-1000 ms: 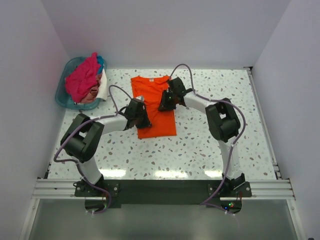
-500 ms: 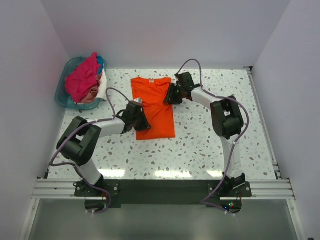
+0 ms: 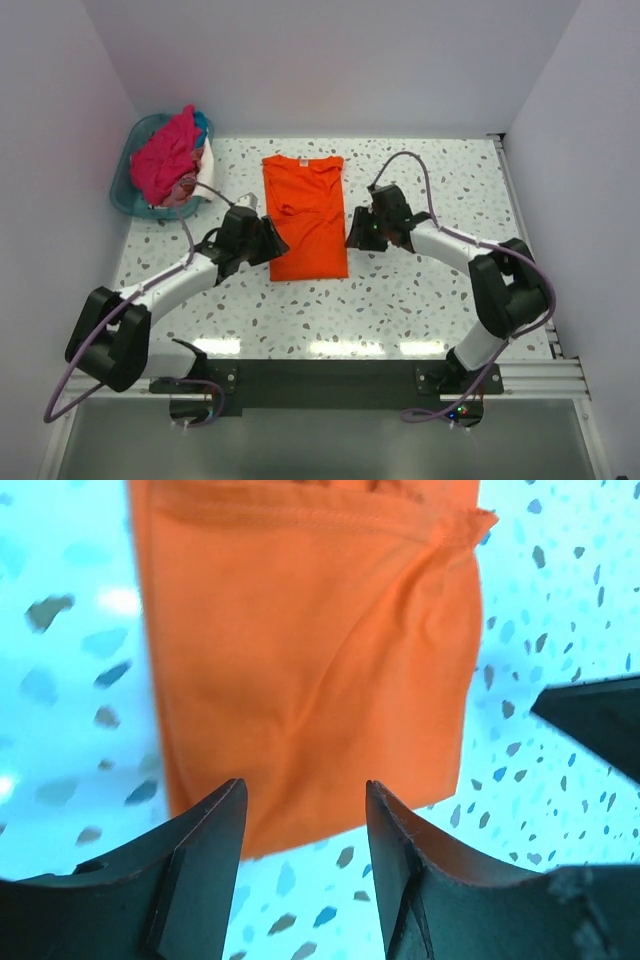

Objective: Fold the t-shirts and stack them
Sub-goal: Fold the tshirt

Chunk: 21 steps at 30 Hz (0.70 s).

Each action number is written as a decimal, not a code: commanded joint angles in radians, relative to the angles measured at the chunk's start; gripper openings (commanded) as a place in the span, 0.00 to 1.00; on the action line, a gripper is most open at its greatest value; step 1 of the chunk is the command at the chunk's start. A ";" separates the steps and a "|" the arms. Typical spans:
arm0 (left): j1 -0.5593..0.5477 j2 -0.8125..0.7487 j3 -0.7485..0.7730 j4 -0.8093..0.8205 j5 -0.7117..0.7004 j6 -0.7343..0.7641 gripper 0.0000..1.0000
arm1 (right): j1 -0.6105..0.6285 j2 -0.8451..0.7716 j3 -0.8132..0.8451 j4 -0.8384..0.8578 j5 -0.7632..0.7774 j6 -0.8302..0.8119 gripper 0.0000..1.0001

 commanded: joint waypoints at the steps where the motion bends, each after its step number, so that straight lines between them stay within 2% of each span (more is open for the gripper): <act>1: 0.007 -0.089 -0.098 -0.070 -0.029 -0.058 0.55 | 0.049 -0.063 -0.157 0.106 -0.001 0.066 0.49; 6: 0.007 -0.140 -0.232 0.009 0.044 -0.095 0.56 | 0.117 -0.063 -0.233 0.166 0.026 0.132 0.56; 12: 0.007 -0.134 -0.261 0.068 0.064 -0.103 0.59 | 0.123 -0.051 -0.277 0.230 0.030 0.203 0.57; 21: 0.021 -0.036 -0.277 0.135 0.017 -0.124 0.52 | 0.137 -0.033 -0.300 0.234 0.052 0.235 0.47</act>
